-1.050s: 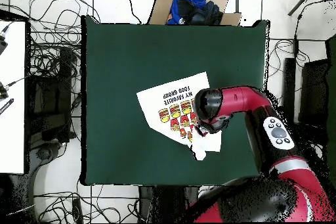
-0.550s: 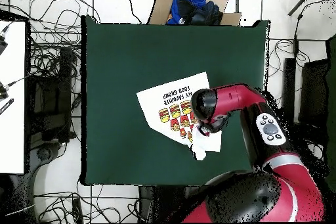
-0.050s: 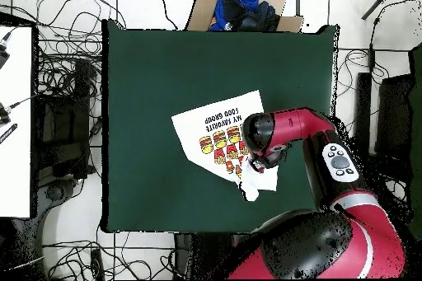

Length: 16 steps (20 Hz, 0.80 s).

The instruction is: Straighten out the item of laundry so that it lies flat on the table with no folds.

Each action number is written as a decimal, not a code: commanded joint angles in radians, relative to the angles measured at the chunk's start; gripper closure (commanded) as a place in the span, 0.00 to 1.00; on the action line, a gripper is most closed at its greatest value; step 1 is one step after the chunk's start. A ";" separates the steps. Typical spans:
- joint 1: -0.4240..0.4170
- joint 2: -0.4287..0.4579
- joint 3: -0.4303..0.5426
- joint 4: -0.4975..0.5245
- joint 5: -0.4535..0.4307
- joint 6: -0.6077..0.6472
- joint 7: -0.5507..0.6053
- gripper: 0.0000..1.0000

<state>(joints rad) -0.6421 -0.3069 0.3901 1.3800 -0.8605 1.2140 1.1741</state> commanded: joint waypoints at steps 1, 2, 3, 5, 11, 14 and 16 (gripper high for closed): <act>0.000 0.083 0.001 -0.072 0.026 0.041 -0.101 0.00; 0.002 0.087 0.002 -0.077 0.029 0.049 -0.104 0.00; 0.004 0.090 0.002 -0.083 0.032 0.056 -0.107 0.00; 0.007 0.083 0.001 -0.082 0.034 0.064 -0.108 0.00; 0.013 0.075 0.011 -0.072 0.050 0.066 -0.102 0.00; 0.008 0.073 0.016 -0.064 0.054 0.053 -0.105 1.00; 0.006 0.071 0.019 -0.060 0.055 0.046 -0.106 1.00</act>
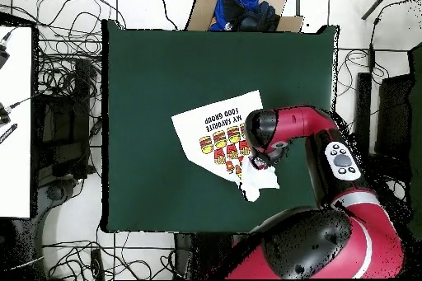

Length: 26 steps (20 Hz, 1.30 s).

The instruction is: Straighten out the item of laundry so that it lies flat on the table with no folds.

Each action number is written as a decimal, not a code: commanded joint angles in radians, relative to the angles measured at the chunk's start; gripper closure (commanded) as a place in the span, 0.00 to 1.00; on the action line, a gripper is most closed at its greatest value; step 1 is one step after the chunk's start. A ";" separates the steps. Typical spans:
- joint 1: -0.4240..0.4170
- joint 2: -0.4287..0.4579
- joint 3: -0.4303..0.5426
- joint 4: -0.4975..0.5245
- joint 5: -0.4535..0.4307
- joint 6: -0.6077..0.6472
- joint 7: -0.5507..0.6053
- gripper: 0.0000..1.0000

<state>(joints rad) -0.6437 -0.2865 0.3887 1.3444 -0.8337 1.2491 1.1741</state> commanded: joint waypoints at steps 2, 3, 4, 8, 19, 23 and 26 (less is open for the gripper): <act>0.010 0.051 0.020 -0.024 0.029 0.007 -0.101 1.00; 0.010 0.050 0.021 -0.024 0.030 0.005 -0.100 1.00; 0.011 0.049 0.021 -0.023 0.029 0.007 -0.101 1.00; 0.007 0.042 0.023 -0.013 0.031 -0.016 -0.086 1.00; -0.003 -0.035 -0.013 0.004 -0.046 -0.035 -0.148 1.00; 0.002 -0.021 -0.020 -0.023 -0.065 -0.033 -0.159 1.00; 0.007 -0.016 -0.026 -0.039 -0.077 -0.028 -0.163 1.00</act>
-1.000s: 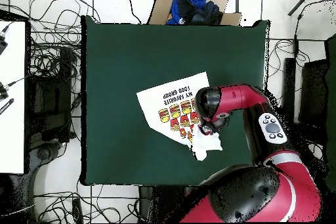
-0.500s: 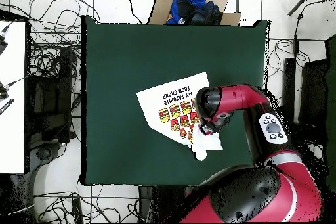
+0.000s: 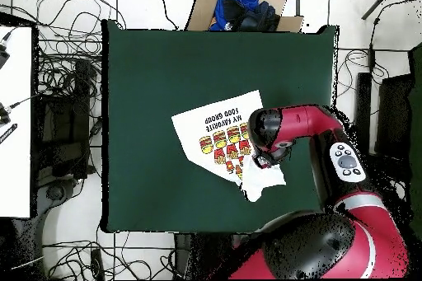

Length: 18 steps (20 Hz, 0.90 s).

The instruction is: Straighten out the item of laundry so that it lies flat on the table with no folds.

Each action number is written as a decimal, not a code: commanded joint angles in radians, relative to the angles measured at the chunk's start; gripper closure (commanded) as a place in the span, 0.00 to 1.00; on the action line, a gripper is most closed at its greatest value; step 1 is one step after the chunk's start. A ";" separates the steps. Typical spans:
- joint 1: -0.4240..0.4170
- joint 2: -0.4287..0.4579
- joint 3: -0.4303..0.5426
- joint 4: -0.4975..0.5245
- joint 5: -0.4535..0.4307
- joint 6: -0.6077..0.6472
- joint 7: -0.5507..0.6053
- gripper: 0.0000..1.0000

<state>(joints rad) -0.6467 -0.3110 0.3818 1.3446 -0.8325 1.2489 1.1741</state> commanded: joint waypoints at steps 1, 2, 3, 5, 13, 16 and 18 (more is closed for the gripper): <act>0.011 0.009 -0.020 -0.041 -0.082 -0.030 -0.164 1.00; 0.012 0.009 -0.021 -0.044 -0.085 -0.031 -0.165 1.00; 0.014 0.009 -0.022 -0.047 -0.090 -0.030 -0.168 1.00; 0.018 0.011 -0.027 -0.057 -0.104 -0.019 -0.176 1.00; 0.019 0.033 -0.054 -0.128 -0.182 0.010 -0.227 1.00; 0.007 0.040 -0.048 -0.144 -0.195 0.004 -0.248 1.00; -0.001 0.045 -0.043 -0.151 -0.202 0.001 -0.256 1.00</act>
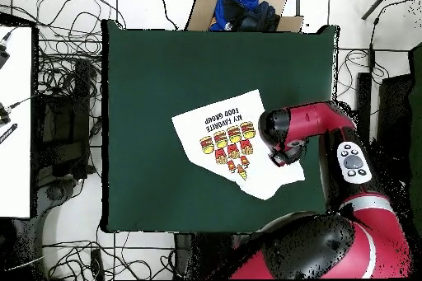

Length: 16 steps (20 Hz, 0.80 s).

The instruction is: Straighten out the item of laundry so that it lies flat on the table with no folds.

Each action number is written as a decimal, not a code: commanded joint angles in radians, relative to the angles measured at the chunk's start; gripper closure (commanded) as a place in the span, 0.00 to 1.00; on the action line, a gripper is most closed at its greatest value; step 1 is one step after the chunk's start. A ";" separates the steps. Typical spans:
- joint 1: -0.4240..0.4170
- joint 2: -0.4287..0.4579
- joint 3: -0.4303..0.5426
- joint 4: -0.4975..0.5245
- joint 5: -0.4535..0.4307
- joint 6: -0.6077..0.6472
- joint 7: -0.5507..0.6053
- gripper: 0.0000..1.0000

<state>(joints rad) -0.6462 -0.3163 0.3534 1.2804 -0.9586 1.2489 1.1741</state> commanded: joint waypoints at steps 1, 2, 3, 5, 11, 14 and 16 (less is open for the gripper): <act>-0.004 0.054 -0.012 -0.093 -0.078 -0.002 -0.262 1.00; -0.007 0.059 -0.010 -0.099 -0.081 -0.004 -0.268 1.00; -0.011 0.062 -0.007 -0.104 -0.082 -0.006 -0.278 1.00; -0.018 0.060 -0.005 -0.106 -0.081 -0.011 -0.289 1.00; -0.029 0.046 -0.022 -0.097 -0.064 0.025 -0.324 1.00; -0.025 0.045 -0.028 -0.103 -0.051 0.052 -0.338 1.00; -0.031 0.041 -0.029 -0.095 -0.036 0.067 -0.353 1.00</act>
<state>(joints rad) -0.6790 -0.2973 0.3534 1.2160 -0.9650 1.2499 1.0229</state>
